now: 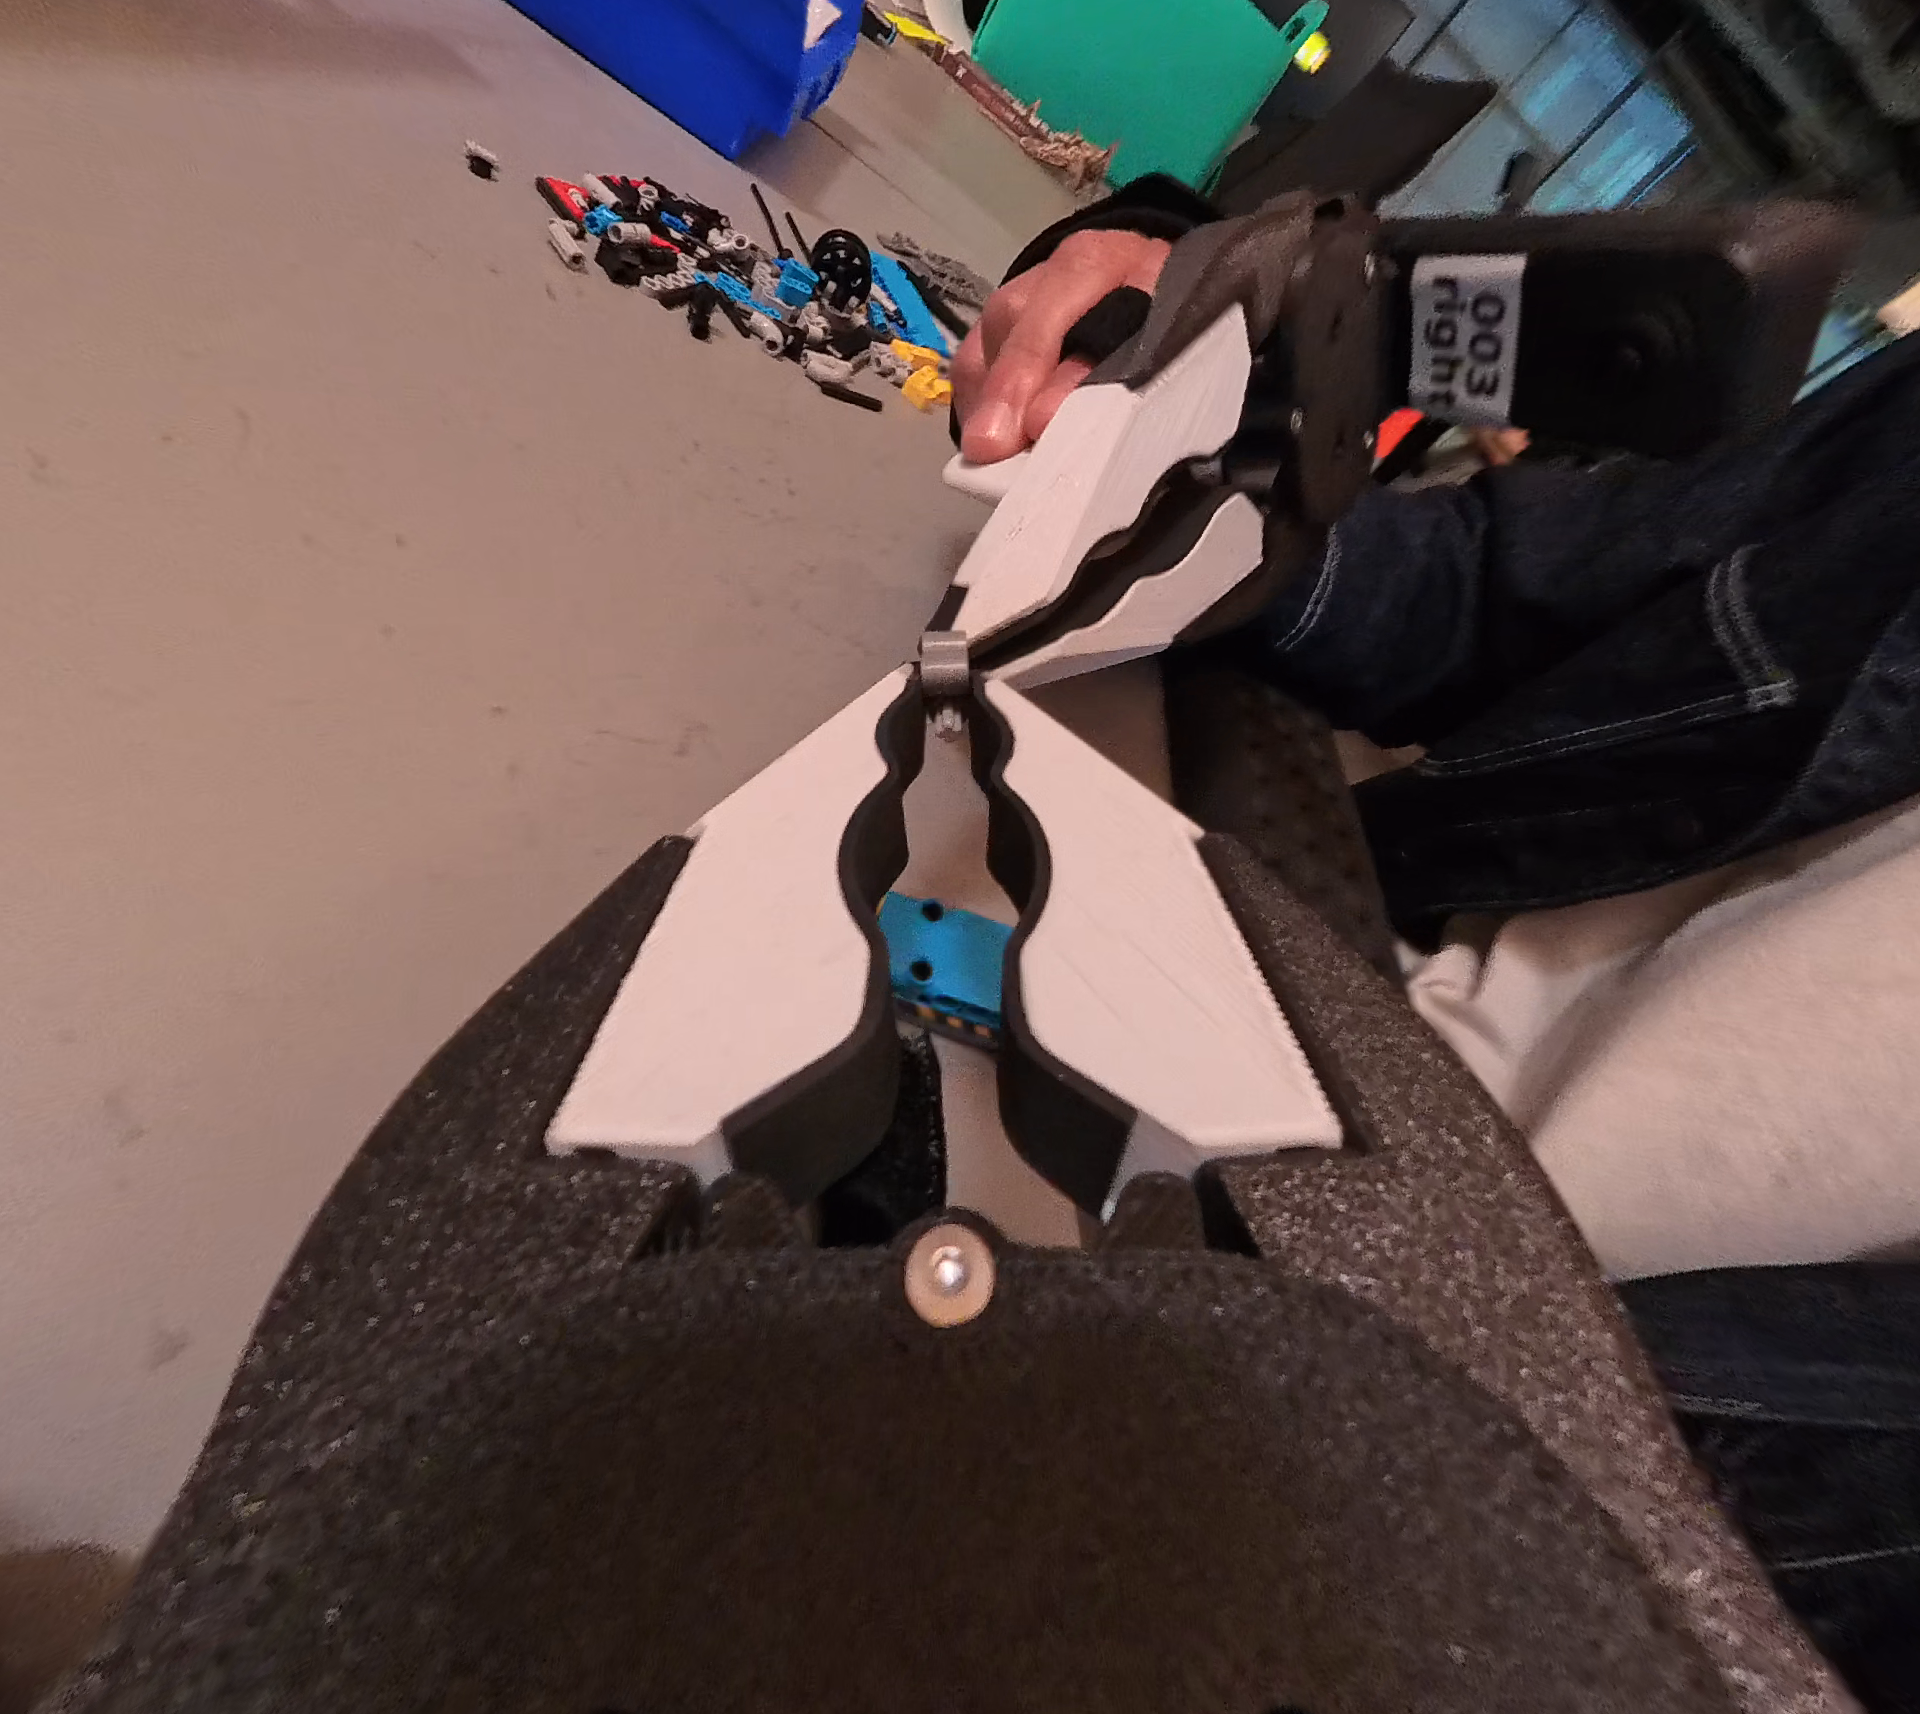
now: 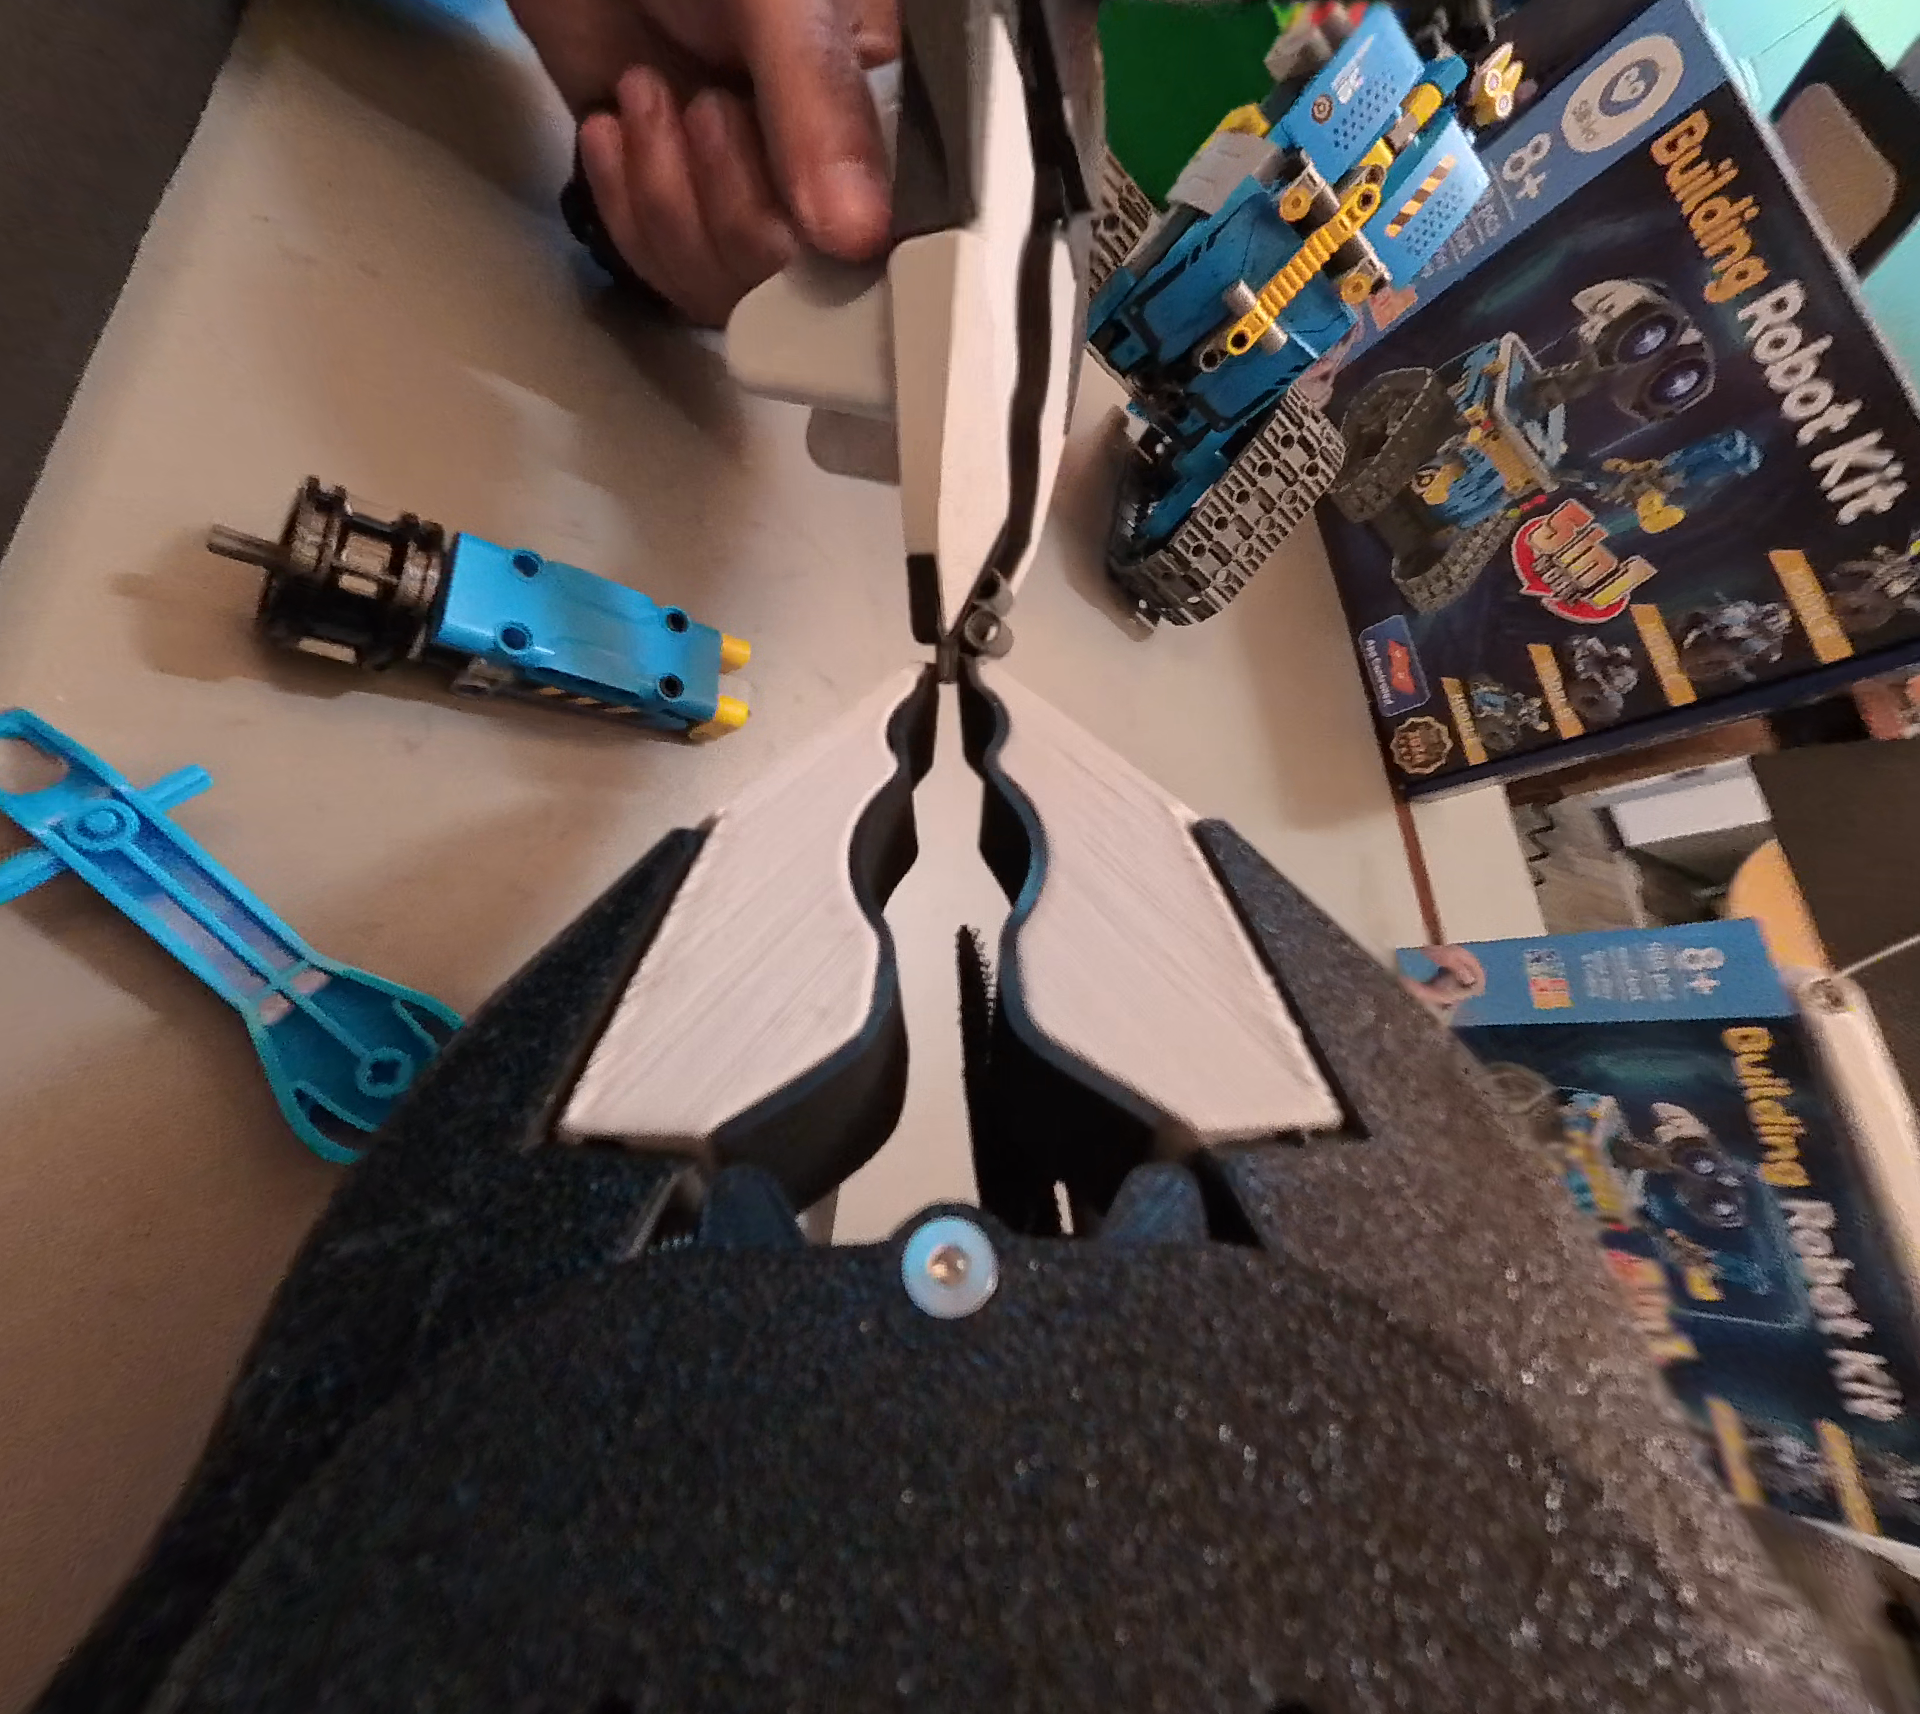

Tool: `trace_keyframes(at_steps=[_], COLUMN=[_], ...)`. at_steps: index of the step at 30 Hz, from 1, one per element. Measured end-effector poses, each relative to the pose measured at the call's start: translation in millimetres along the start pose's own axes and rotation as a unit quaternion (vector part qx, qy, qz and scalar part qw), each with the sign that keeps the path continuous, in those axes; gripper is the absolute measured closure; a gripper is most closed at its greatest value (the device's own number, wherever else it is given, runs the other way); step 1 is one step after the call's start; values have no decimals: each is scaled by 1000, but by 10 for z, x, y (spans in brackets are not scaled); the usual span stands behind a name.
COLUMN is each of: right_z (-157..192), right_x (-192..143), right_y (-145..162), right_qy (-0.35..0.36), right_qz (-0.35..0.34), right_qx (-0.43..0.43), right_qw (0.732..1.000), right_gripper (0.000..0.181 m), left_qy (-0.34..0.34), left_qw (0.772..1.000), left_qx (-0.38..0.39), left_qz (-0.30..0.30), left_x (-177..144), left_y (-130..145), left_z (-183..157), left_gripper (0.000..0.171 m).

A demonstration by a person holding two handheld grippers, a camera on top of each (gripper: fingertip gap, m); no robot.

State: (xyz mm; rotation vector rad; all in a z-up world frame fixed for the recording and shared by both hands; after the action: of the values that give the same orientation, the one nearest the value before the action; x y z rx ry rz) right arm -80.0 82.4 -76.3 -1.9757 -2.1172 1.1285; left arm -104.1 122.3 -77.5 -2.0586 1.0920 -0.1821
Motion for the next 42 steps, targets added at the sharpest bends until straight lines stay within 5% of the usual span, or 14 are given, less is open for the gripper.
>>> trace_keyframes(at_steps=[3,7,16,21,33,42], right_z=[-85,-180,-154,-197,-163,-89], right_x=[-59,-144,-148,-137,-266,-196], right_y=[-63,-136,-163,-159,-257,-188], right_qy=[-12,-99,12,69,65,47], right_qz=[-63,-176,-115,-70,-121,-92], right_qx=[120,311,116,48,45,31], right_qw=[991,929,987,994,989,994], right_gripper=[179,170,174,179,179,171], left_qy=[10,57,145,154,222,164], left_qw=[999,996,982,974,953,968], left_qx=[28,47,-115,-159,-203,-185], left_qz=[-20,-42,-37,-55,-44,-34], left_x=[-40,-74,-60,-61,-39,-32], left_y=[-54,-105,-113,-163,-141,-106], left_z=[-92,-273,-225,-187,-329,-253], left_gripper=[166,166,167,166,167,167])
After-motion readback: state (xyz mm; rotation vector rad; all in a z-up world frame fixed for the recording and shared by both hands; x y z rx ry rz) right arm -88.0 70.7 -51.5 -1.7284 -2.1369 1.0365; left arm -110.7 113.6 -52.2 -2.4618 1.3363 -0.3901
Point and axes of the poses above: each gripper's, where its closed fingertips meet, x out along the fingers, y out of its underside, z = x × y across the jaws, the point moved 3 cm from there along -x, back along the fingers, and after that the axes turned 12 degrees about -x, right-handed, at the moved point
